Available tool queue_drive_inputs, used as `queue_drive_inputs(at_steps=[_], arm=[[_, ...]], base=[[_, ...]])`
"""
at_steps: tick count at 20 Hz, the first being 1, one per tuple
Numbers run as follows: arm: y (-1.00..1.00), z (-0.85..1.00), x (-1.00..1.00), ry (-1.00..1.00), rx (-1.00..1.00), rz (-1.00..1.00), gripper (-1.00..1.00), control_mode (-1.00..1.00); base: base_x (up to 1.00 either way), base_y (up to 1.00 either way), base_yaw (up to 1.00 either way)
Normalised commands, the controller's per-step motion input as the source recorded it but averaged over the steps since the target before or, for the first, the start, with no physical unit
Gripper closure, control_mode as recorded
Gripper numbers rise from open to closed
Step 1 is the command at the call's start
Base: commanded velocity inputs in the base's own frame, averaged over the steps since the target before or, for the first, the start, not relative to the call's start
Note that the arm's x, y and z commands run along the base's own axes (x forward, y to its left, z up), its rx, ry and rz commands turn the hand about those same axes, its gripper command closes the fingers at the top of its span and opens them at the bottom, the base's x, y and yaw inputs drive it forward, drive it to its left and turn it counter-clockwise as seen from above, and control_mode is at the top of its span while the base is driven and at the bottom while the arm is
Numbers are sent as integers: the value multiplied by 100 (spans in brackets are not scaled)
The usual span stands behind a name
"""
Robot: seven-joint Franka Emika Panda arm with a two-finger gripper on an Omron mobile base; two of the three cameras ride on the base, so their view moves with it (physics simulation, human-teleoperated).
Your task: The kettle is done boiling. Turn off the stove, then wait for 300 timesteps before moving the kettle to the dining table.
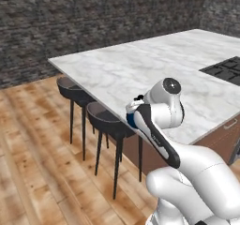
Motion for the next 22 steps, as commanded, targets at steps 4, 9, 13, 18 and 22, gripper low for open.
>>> queue_drive_inputs(at_steps=[4,9,13,18,22], arm=[[0,0,0,0,0,0,100,100],[0,50,18,-8,0,-15,100,-100],[0,45,16,-4,0,-12,100,-100],[0,37,15,-1,0,-8,100,-100],[0,11,16,0,0,-3,100,-100]], base=[[31,1,-18],[0,0,0],[0,0,0],[0,0,0],[0,0,0]])
